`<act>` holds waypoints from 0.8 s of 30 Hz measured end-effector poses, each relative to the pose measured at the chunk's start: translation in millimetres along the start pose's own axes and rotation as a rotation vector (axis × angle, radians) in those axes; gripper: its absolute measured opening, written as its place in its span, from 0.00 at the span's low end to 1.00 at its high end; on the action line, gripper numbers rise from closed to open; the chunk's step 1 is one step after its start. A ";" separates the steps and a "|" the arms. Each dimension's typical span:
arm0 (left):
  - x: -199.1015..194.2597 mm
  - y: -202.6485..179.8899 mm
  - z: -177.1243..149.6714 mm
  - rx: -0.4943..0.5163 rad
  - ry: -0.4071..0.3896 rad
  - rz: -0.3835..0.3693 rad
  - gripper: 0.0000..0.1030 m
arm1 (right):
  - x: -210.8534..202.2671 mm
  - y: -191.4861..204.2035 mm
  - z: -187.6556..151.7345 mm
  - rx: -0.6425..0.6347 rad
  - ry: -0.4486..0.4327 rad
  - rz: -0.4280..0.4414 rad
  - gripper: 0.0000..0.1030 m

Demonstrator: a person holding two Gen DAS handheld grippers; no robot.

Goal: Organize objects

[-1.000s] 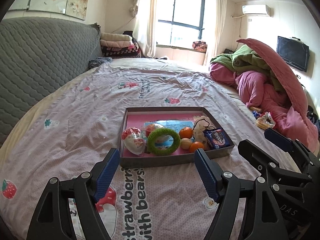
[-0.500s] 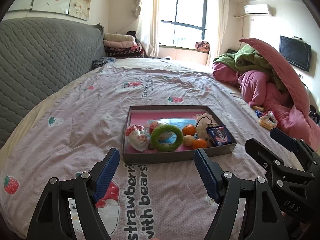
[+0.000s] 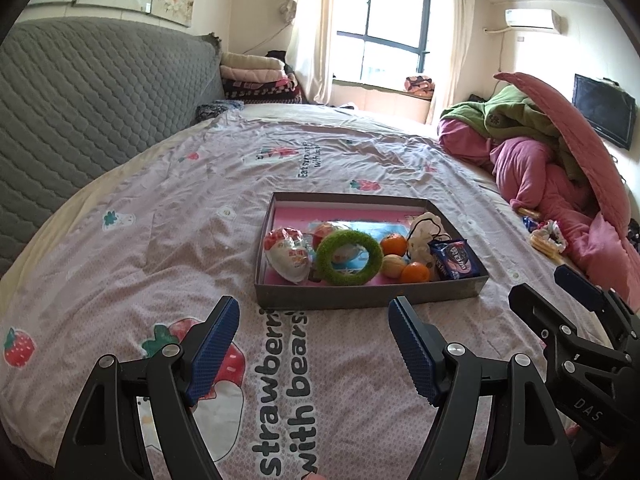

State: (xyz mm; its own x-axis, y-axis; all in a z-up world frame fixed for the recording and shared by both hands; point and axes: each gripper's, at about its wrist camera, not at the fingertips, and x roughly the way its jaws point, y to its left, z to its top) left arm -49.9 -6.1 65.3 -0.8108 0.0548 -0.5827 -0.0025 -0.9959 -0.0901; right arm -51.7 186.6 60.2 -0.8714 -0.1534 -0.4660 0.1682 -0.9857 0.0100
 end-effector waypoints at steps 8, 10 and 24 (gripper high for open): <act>5.9 -1.8 -6.8 0.006 0.011 0.009 0.76 | 1.3 -3.7 -7.9 0.006 -0.001 0.007 0.78; 7.0 -1.3 -9.1 -0.004 0.012 -0.004 0.76 | 3.2 -4.6 -10.9 0.006 0.001 0.010 0.78; 16.8 -2.4 -21.7 0.016 0.008 0.025 0.76 | 11.7 -11.2 -25.0 0.034 0.014 0.009 0.78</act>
State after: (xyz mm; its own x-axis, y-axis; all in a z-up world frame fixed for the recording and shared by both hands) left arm -50.8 -1.2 38.2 -0.8059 0.0308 -0.5912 0.0081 -0.9980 -0.0631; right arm -52.2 197.5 32.5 -0.8632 -0.1617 -0.4783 0.1604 -0.9861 0.0440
